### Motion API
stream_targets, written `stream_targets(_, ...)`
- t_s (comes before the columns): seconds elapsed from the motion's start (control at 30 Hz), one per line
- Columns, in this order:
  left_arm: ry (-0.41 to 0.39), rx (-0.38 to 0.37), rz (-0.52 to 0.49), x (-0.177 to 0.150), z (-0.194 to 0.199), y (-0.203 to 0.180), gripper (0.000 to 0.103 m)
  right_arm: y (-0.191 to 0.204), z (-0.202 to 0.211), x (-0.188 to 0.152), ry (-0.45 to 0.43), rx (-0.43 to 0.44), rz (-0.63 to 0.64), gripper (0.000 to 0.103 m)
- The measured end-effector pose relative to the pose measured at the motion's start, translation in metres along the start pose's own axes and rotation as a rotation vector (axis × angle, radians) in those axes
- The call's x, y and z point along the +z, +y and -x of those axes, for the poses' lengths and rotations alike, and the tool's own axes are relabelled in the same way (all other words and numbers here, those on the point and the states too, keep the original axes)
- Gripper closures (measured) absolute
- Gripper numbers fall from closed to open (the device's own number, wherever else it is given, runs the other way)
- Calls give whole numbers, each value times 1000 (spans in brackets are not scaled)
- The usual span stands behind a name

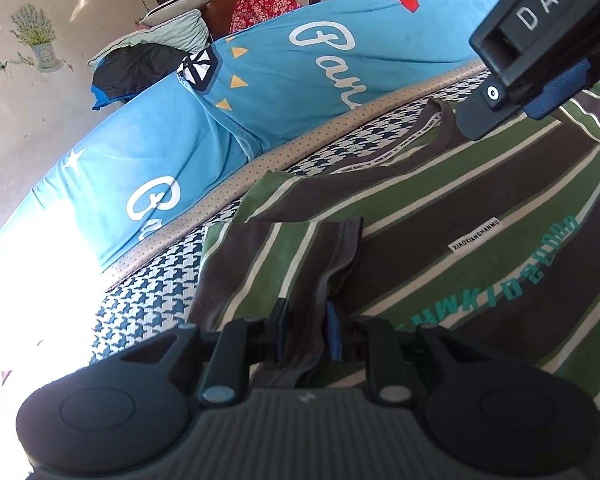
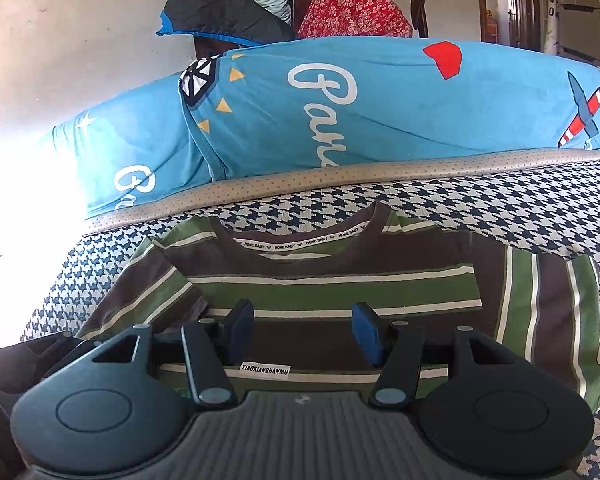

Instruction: Fold clothes

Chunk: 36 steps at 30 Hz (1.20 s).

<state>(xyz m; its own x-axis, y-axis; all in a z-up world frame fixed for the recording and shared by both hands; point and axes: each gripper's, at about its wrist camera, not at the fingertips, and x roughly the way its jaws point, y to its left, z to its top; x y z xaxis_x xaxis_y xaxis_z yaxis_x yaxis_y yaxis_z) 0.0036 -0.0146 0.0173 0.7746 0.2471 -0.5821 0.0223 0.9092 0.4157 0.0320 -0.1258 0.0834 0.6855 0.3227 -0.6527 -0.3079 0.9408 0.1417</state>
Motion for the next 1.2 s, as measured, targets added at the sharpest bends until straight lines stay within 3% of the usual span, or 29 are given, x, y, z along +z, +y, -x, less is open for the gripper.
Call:
stream_targets(0.1,-27,47,16,1,5,4,97,1,0,1,-1,-3,3,49)
stream_targets(0.3,-97,273,48,9,10,40,97,1,-2,3,-1,1,-1,49)
stream_targets(0.43,-41,378,179,12,0,91,98,4,-2,3,-1,8,4,49)
stream_targets(0.6,-17,250,286,12,8,116,92,3,-6,3,11,24,-5,49)
stream_targets(0.7,19,130,312,8,8,112,92,1,-13,1,32,103,-79,49)
stream_targets(0.8,29,64,275,6,9,103,88,2,-23,-1,65,201,-163,49)
stream_targets(0.9,26,6,249,3,12,97,78,10,-33,-2,77,246,-198,49)
stream_targets(1.2,-10,-88,111,-10,28,84,57,40,-63,-6,70,202,-87,49)
